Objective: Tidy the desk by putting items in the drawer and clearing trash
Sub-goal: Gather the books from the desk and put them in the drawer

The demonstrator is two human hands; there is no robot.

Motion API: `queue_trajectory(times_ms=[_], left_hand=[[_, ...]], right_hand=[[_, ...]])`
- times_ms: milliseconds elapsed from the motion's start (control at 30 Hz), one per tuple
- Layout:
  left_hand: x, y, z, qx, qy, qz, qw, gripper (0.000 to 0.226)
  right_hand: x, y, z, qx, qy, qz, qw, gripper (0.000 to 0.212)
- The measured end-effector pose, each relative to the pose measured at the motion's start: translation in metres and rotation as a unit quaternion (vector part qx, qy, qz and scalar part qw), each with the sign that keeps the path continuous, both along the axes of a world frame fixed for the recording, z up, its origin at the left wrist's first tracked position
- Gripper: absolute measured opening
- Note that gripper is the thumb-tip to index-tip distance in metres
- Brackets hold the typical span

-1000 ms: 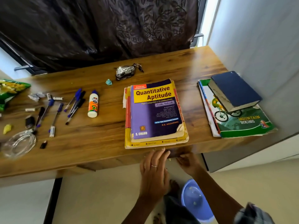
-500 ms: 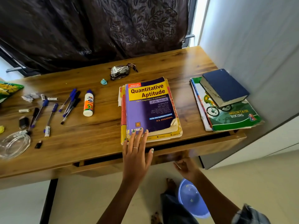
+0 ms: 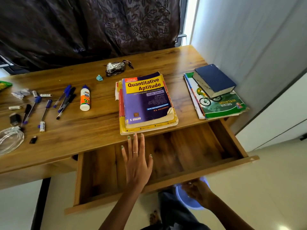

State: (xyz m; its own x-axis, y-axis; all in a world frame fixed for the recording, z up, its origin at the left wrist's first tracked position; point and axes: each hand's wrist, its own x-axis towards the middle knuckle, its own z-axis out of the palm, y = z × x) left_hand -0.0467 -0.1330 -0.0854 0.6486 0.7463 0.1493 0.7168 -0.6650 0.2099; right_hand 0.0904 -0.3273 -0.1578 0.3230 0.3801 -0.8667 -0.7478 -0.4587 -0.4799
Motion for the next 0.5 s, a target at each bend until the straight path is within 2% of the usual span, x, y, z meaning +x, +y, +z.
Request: queue_trajectory(times_ms=[33,100,167,200,333,500], left_hand=[[-0.004,-0.006,-0.003,-0.009,0.002,0.001,1.0,0.083],[-0.01,-0.016,-0.009,-0.026,0.012,-0.009,1.0,0.085],[-0.016,-0.027,-0.014,-0.05,0.022,-0.019,0.998,0.088],[-0.018,-0.032,-0.016,-0.062,0.03,-0.022,0.997,0.09],[-0.028,-0.046,-0.025,-0.105,0.066,-0.026,0.992,0.088],[-0.04,-0.065,-0.022,-0.166,0.065,-0.019,0.984,0.085]], right_hand=[[-0.006,-0.007,0.009,-0.017,0.004,0.025,1.0,0.012],[-0.012,-0.026,0.024,-0.032,-0.035,0.124,0.991,0.026],[-0.021,-0.042,0.041,-0.034,-0.133,0.25,0.958,0.025],[-0.025,-0.047,0.055,-0.03,-0.146,0.28,0.948,0.02],[-0.035,-0.043,0.12,0.044,-0.102,0.319,0.941,0.023],[-0.036,-0.02,0.169,0.135,-0.161,0.322,0.923,0.028]])
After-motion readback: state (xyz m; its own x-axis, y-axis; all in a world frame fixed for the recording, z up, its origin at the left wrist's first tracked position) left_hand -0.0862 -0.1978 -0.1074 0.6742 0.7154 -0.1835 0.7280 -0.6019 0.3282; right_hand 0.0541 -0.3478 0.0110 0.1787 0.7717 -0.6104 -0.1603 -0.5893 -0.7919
